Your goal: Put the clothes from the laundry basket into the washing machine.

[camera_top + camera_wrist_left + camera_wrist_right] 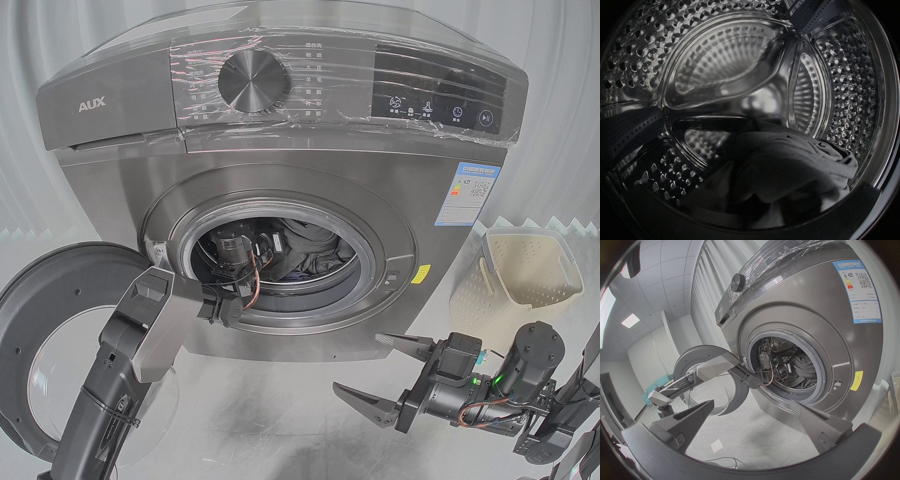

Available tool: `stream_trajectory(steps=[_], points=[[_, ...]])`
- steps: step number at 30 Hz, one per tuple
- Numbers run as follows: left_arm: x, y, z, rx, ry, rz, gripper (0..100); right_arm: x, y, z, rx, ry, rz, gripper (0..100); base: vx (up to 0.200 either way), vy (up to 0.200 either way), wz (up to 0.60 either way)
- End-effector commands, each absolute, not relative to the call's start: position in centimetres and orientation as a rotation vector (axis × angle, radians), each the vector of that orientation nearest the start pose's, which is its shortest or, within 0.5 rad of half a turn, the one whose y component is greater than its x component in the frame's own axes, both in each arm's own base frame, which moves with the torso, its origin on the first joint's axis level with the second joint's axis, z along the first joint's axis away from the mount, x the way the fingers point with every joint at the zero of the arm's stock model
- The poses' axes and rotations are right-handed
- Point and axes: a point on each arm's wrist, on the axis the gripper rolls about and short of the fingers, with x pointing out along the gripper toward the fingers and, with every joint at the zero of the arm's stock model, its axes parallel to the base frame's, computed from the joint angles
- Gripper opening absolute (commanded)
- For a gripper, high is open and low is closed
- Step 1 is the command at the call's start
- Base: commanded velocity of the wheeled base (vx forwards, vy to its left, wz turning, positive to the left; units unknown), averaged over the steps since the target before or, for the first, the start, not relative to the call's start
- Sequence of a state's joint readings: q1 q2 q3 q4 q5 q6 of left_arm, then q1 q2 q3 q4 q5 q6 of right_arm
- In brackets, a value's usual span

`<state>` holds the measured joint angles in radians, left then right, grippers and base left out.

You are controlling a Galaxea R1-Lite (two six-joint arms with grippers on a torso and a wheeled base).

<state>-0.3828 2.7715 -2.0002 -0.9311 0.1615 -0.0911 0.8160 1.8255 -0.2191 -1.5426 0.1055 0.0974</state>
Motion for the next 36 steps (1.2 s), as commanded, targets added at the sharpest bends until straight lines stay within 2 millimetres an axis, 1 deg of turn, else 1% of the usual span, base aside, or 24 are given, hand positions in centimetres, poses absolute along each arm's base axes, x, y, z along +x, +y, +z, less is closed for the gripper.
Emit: stream_trajectory(steps=[1,3,4,6,9,10,11,13,16,24,26,28,33,34,35,36], points=[[51.6,-21.2,5.9,-0.143,-0.146,-0.24,100,16.8,18.1,10.6,0.067,0.107,0.916,100,0.0,0.0,0.0],[51.0,-21.6,6.7,-0.139,-0.136,-0.252,100,16.8,18.1,10.6,0.066,0.108,0.915,100,0.0,0.0,0.0],[50.5,-21.7,6.7,-0.131,-0.113,-0.257,100,16.8,18.1,10.6,0.067,0.107,0.915,100,0.0,0.0,0.0],[49.3,-22.1,6.0,-0.111,-0.053,-0.284,100,16.8,18.0,10.6,0.067,0.107,0.912,100,0.0,0.0,0.0],[47.7,-21.9,5.3,-0.081,0.028,-0.301,100,16.8,18.0,10.7,0.067,0.105,0.912,100,0.0,0.0,0.0],[47.7,-21.9,5.3,-0.081,0.028,-0.301,100,16.8,18.0,10.7,0.067,0.105,0.912,100,0.0,0.0,0.0],[46.8,-21.7,4.8,-0.062,0.067,-0.32,100,16.8,18.0,10.7,0.067,0.107,0.913,100,0.0,0.0,0.0],[46.2,-21.6,4.6,-0.049,0.087,-0.331,100,16.8,18.1,10.7,0.067,0.105,0.915,100,0.0,0.0,0.0],[45.5,-21.4,4.1,-0.031,0.117,-0.335,100,16.7,18.1,10.7,0.067,0.106,0.916,100,0.0,0.0,0.0],[45.2,-21.3,3.9,-0.022,0.129,-0.347,100,16.7,18.1,10.7,0.067,0.105,0.916,100,0.0,0.0,0.0],[44.4,-21.3,3.5,-0.005,0.163,-0.354,100,16.7,18.0,10.7,0.067,0.105,0.915,100,0.0,0.0,0.0],[43.5,-21.2,4.2,0.001,0.17,-0.37,100,16.8,18.1,10.7,0.067,0.105,0.915,100,0.0,0.0,0.0],[40.3,-21.1,5.3,0.023,0.229,-0.423,100,16.7,18.1,10.7,0.068,0.104,0.916,100,0.0,0.0,0.0],[39.7,-21.1,5.2,0.033,0.243,-0.431,100,16.7,18.1,10.7,0.068,0.104,0.916,100,0.0,0.0,0.0],[39.7,-21.1,5.2,0.033,0.243,-0.431,100,16.7,18.1,10.7,0.068,0.104,0.916,100,0.0,0.0,0.0],[38.4,-21.0,5.5,0.044,0.26,-0.455,100,16.7,18.1,10.8,0.068,0.103,0.916,100,0.0,0.0,0.0]])
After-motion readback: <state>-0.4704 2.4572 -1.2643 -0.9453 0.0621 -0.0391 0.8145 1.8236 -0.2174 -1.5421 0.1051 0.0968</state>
